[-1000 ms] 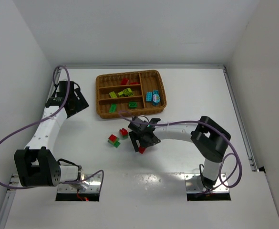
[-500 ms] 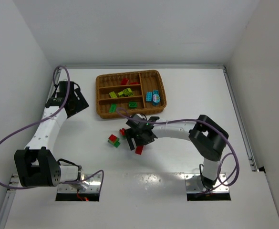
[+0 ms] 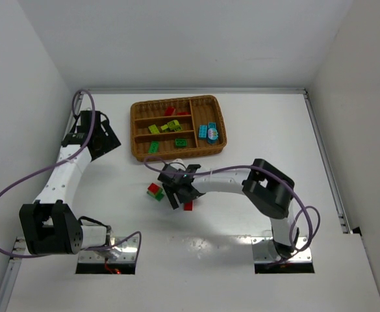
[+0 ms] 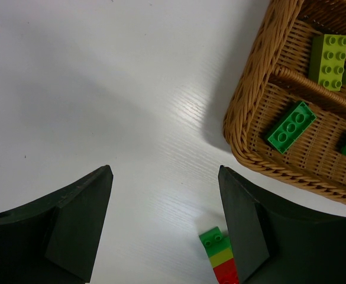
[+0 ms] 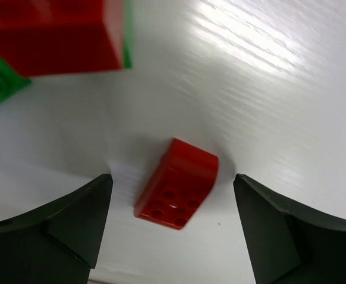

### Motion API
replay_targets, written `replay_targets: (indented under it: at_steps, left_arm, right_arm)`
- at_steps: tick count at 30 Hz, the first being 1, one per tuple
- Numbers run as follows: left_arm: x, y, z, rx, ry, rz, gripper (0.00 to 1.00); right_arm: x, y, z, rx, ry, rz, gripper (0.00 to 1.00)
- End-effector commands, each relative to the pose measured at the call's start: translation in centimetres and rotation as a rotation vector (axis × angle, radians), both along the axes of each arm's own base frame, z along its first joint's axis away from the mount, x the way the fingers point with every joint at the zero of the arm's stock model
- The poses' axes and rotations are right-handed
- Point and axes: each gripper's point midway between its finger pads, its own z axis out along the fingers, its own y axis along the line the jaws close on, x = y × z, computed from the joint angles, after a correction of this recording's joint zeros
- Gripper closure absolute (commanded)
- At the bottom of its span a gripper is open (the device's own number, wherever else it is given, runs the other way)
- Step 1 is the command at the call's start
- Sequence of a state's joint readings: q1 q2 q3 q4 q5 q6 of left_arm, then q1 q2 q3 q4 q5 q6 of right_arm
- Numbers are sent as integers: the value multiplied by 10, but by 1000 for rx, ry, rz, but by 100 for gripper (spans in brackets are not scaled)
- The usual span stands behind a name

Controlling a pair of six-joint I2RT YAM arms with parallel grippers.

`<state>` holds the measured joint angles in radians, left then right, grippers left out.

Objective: Sort the legos into containers by color

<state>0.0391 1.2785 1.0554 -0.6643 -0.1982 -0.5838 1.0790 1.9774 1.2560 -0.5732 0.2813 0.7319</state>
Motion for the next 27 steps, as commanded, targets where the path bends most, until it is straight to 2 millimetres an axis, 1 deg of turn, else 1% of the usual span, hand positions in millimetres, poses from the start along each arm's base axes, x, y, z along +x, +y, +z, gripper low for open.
replay_targets:
  at_steps: [1, 2, 4, 5, 7, 9, 10, 11, 12, 14, 15, 16, 17, 18, 20, 21, 22, 23, 24, 25, 26, 27]
  left_arm:
    - [2, 3, 13, 7, -51, 1, 22]
    - [2, 3, 13, 7, -51, 1, 22]
    - [2, 3, 13, 7, -51, 1, 22]
    - [2, 3, 13, 7, -51, 1, 22]
    - [2, 3, 13, 7, -51, 1, 22]
    - [2, 2, 13, 0, -51, -5, 23]
    - [2, 2, 13, 0, -51, -5, 23]
    - [2, 2, 13, 0, -51, -5, 23]
    - [2, 2, 13, 0, -51, -5, 23]
    - [2, 2, 13, 0, -51, -5, 23]
    - [2, 2, 13, 0, -51, -5, 23]
    - [4, 0, 17, -6, -61, -11, 23]
    - [3, 0, 20, -6, -70, -11, 23]
    - [3, 0, 20, -6, -70, -11, 23]
    - [3, -2, 19, -9, -68, -26, 23]
    - [3, -2, 19, -9, -68, -26, 23]
    - [3, -2, 19, -9, -68, -26, 23]
    - [3, -2, 19, -9, -68, -26, 23]
    - [3, -2, 19, -9, -68, -26, 23]
    - [3, -1, 19, -3, -66, -32, 23]
    - [3, 1, 19, 5, -66, -26, 23]
    - [3, 1, 19, 5, -66, -25, 23]
  right_arm:
    - [-5, -27, 3, -49, 4, -83, 18]
    - [-6, -30, 3, -60, 10, -83, 20]
    - [-3, -31, 6, -52, 6, -92, 27]
    - [-5, -31, 3, -48, 14, -90, 30]
    - [-4, -30, 6, -40, 10, -90, 42]
    - [-3, -23, 7, -11, 10, -87, 50]
    - [-4, -21, 9, 6, 12, -74, 58]
    - [-3, -20, 13, 17, 6, -74, 63]
    - [1, -18, 14, 25, -13, -77, 71]
    - [11, -20, 28, 36, -66, -87, 77]
    - [21, -25, 34, 38, -94, -111, 82]
    - [27, -28, 42, 42, -116, -111, 82]
    - [40, -37, 50, 39, -139, -114, 82]
    - [53, -35, 69, 93, -184, -115, 82]
    - [73, -43, 86, 114, -230, -140, 82]
    - [94, -43, 103, 139, -269, -153, 82]
    - [105, -44, 114, 148, -297, -163, 81]
    - [116, -42, 118, 151, -308, -168, 81]
    - [138, -39, 137, 183, -346, -193, 81]
    - [151, -38, 142, 188, -361, -204, 81]
    - [163, -37, 130, 155, -347, -203, 81]
    - [184, -25, 151, 201, -385, -209, 81]
